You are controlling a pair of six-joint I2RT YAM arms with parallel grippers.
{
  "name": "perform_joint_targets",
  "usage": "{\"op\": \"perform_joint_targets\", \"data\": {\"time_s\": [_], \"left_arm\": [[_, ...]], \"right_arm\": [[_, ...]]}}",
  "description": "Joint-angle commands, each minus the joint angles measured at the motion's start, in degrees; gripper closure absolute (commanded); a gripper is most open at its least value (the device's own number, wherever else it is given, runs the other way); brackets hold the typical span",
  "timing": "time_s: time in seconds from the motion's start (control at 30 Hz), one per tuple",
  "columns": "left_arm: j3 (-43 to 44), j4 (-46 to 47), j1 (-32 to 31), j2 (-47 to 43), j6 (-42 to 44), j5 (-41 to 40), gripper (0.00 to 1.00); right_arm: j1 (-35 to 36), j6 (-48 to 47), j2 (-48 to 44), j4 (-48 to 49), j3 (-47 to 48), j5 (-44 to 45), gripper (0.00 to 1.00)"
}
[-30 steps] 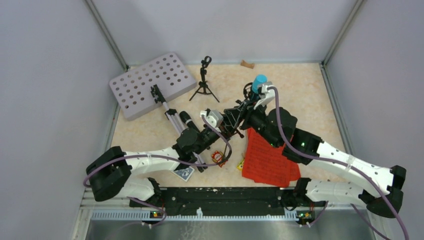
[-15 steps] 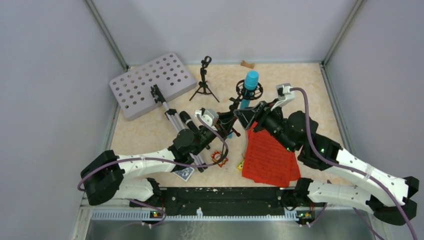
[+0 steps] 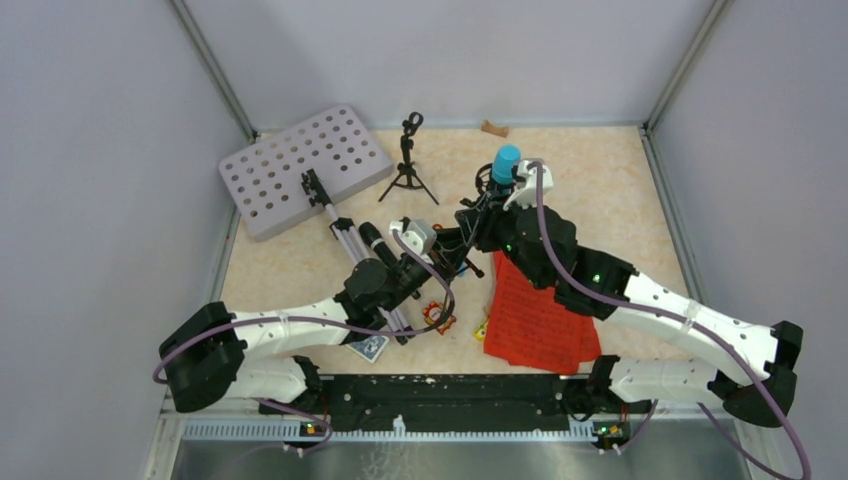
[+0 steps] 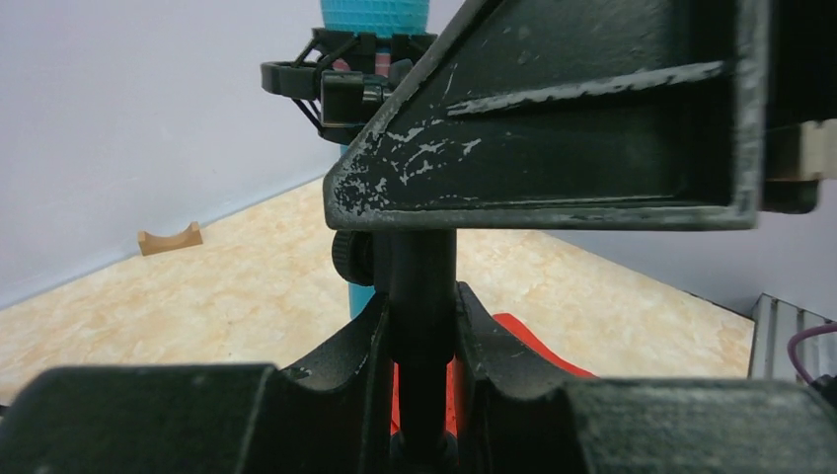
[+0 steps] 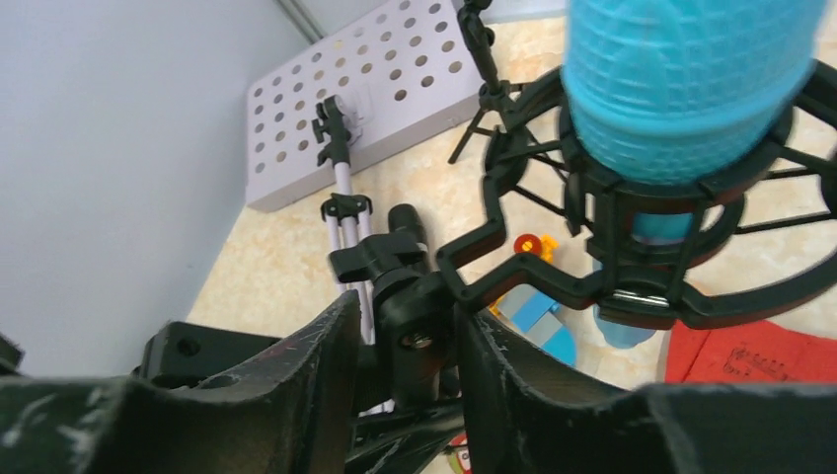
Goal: Pack up the instrument practice props
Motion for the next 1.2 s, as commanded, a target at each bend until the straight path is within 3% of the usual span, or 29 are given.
{"op": "perform_joint_targets", "data": {"time_s": [0.0, 0.13, 0.17, 0.3, 0.37, 0.47, 0.6, 0.7, 0.83, 1.1, 1.17], "left_arm": [[-0.48, 6.70, -0.19, -4.61, -1.40, 3.33, 1.00], [-1.80, 5.51, -0.19, -6.24, -1.36, 4.36, 1.00], [-1.77, 4.57, -0.19, -6.55, -1.35, 4.93, 0.93], [-1.49, 0.91, -0.17, -7.34, -2.72, 5.49, 0.46], [-1.45, -0.44, -0.19, -7.16, -4.45, 4.68, 0.31], [-1.20, -0.09, -0.14, -6.12, -6.10, 4.07, 0.19], [-0.40, 0.05, -0.18, -4.70, -6.83, 5.06, 0.14], [-0.03, -0.39, -0.12, -3.78, -7.05, 4.56, 0.19], [0.26, -0.60, -0.17, -2.90, -6.57, 4.95, 0.39], [-0.06, -1.16, -0.19, -2.82, -4.47, 4.41, 0.96], [-0.56, -1.03, -0.12, -3.53, -3.96, 3.90, 1.00]], "right_arm": [[-0.28, -2.01, 1.62, 3.54, 2.89, 4.18, 0.68], [-0.24, -4.93, 1.51, 7.70, 1.56, 0.35, 1.00], [-0.21, -6.14, 1.04, 9.31, 0.77, -0.92, 1.00], [0.17, -10.16, -1.64, 16.97, -3.17, -5.08, 1.00], [0.23, -11.43, -3.35, 19.95, -4.83, -7.61, 1.00], [0.52, -13.22, -4.85, 23.04, -6.93, -10.40, 1.00], [0.98, -15.39, -6.04, 24.23, -8.30, -12.80, 1.00], [1.30, -15.78, -7.21, 25.13, -9.46, -13.52, 1.00], [1.39, -14.62, -8.47, 25.58, -10.09, -13.32, 1.00], [1.93, -12.86, -8.76, 23.11, -8.43, -14.23, 1.00], [1.92, -12.93, -9.07, 20.30, -7.41, -14.75, 0.94]]}}
